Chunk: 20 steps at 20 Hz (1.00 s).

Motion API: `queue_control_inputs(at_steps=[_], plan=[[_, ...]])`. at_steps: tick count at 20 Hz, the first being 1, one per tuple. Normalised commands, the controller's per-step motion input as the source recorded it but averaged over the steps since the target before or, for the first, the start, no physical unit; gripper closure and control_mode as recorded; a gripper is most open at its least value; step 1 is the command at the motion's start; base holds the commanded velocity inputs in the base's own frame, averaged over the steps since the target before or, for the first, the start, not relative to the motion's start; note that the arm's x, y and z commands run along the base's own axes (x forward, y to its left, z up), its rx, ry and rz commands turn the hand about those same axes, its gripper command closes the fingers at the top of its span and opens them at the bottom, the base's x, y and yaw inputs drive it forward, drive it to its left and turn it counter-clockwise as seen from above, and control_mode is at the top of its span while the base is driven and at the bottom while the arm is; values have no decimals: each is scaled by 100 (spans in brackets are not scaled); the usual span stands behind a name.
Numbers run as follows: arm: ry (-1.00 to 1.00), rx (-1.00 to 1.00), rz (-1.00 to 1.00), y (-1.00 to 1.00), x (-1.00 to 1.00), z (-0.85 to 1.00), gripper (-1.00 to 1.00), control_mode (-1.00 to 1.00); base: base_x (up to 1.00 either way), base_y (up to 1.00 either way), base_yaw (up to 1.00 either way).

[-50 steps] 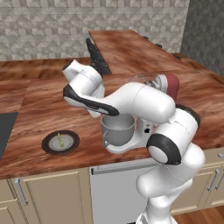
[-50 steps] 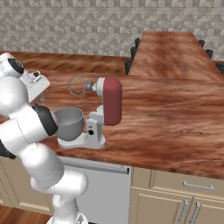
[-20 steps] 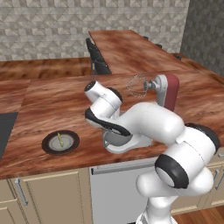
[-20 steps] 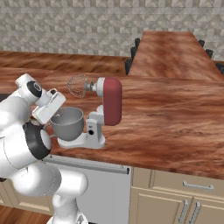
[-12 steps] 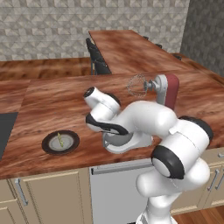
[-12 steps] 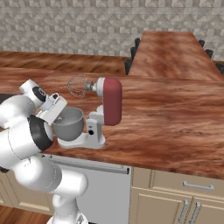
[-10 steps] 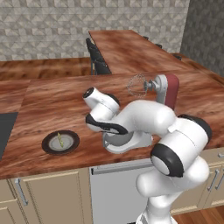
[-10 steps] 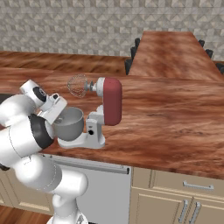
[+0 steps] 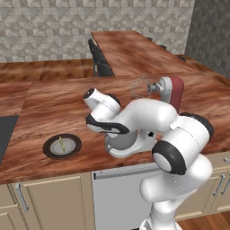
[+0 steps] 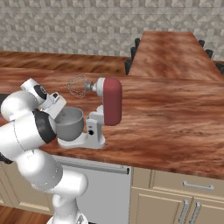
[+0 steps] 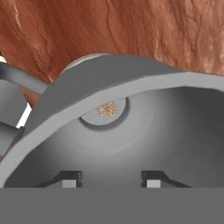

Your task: Add butter and sugar cubes to the stand mixer bowl and then turn on the stand mixer to begin making frosting.

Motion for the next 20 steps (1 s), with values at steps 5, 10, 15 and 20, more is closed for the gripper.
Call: queue_control_inputs(at_steps=[5, 10, 15, 20], plan=[[0, 0, 0, 8, 1, -1, -100, -100, 0, 0, 0], [0, 1, 0, 22, -13, 45, -100, -100, 0, 0, 0], [0, 8, 0, 50, -41, 82, -100, -100, 0, 0, 0], [0, 11, -3, 73, -45, 69, -100, -100, 0, 0, 0]])
